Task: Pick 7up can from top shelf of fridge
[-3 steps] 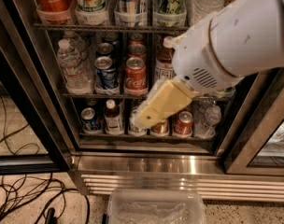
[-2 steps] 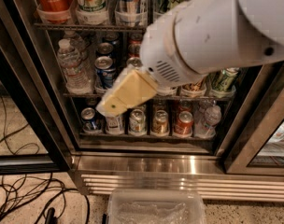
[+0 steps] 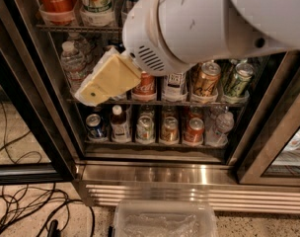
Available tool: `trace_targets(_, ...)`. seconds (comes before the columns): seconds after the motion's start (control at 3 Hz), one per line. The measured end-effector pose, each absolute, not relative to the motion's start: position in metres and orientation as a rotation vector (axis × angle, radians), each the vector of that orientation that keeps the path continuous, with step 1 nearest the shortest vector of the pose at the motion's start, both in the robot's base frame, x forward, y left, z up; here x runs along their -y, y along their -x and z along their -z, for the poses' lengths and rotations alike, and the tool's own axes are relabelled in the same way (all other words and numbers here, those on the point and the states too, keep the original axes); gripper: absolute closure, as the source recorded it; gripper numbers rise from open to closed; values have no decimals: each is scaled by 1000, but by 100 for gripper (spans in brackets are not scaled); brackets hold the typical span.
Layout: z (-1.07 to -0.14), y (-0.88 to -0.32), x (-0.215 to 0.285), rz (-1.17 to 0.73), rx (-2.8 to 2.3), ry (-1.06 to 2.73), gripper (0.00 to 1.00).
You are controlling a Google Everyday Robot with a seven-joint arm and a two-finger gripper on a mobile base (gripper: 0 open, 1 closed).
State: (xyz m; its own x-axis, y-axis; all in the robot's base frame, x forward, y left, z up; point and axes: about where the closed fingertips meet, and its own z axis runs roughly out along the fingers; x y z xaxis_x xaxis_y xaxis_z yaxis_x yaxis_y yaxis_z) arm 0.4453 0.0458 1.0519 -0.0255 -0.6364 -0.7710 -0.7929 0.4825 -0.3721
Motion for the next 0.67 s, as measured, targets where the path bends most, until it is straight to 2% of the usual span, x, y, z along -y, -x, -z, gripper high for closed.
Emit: trace_targets(0.67, -1054, -453, -62, -195, -1690, 1176, 0)
